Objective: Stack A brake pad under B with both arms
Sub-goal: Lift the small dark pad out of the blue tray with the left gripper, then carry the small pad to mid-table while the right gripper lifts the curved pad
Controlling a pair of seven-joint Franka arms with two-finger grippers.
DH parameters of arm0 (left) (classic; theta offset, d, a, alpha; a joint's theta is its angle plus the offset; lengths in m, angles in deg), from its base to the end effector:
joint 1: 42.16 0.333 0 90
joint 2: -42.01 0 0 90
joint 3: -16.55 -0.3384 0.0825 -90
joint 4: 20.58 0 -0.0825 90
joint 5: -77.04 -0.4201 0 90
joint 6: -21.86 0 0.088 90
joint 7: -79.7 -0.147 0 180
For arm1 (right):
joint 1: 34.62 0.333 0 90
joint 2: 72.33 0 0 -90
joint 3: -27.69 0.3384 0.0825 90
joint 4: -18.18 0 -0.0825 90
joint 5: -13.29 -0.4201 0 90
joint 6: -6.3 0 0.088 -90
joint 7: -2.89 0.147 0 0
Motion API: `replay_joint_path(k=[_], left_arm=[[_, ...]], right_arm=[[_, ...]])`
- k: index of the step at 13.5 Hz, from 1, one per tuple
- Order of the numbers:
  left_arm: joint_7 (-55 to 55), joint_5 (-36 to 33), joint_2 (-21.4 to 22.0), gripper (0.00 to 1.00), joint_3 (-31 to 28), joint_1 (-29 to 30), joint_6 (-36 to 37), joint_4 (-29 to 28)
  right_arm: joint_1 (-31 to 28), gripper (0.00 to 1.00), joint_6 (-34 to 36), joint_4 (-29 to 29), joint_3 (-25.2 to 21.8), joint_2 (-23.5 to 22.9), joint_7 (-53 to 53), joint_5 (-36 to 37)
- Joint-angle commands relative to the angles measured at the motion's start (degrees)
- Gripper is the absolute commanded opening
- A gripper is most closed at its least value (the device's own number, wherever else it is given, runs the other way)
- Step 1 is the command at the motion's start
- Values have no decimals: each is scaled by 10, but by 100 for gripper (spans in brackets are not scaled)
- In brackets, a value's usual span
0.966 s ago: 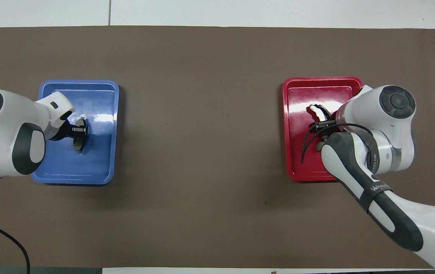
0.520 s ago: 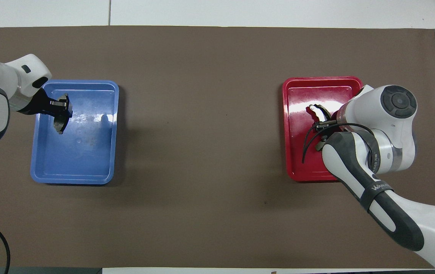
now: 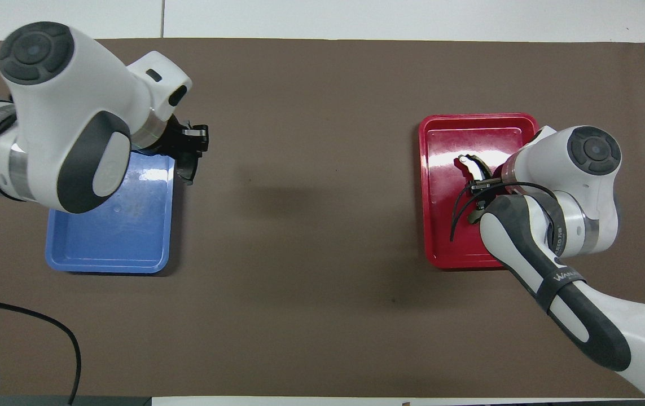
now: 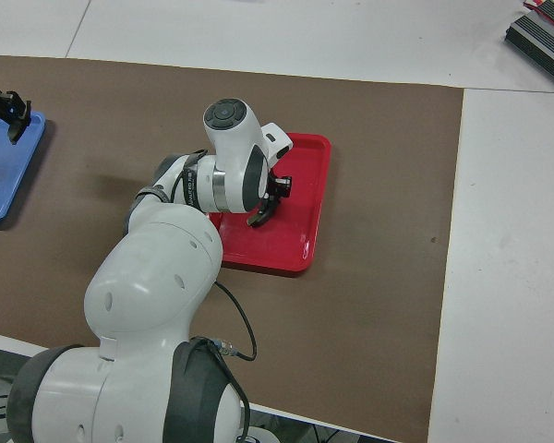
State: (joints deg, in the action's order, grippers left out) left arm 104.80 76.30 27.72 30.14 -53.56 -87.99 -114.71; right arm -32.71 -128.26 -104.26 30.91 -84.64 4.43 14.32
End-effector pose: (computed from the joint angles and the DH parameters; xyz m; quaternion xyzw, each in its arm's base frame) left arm 0.6208 -0.2753 0.4456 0.9996 0.0029 0.0048 0.0275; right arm 0.5944 0.0527 0.2618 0.9993 0.0370 -0.0014 0.0005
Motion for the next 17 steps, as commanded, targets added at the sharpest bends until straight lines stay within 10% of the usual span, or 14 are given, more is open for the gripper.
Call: replay_joint_path(k=[1, 6, 11, 17], left_arm=[[79, -31, -27, 1, -1, -57, -25, 14], [168, -84, -88, 1, 0, -163, -74, 16], [201, -100, -130, 1, 43, -166, -135, 18], [260, -104, -155, 1, 46, -186, -173, 8]], right_arm=[[-11, 60, -13, -9, 6, 0, -18, -3], [-12, 49, -13, -11, 5, 1, -25, -3], [-13, 0, -12, -9, 3, 1, -25, -3], [-14, 0, 68, 62, 2, 5, -26, 4]])
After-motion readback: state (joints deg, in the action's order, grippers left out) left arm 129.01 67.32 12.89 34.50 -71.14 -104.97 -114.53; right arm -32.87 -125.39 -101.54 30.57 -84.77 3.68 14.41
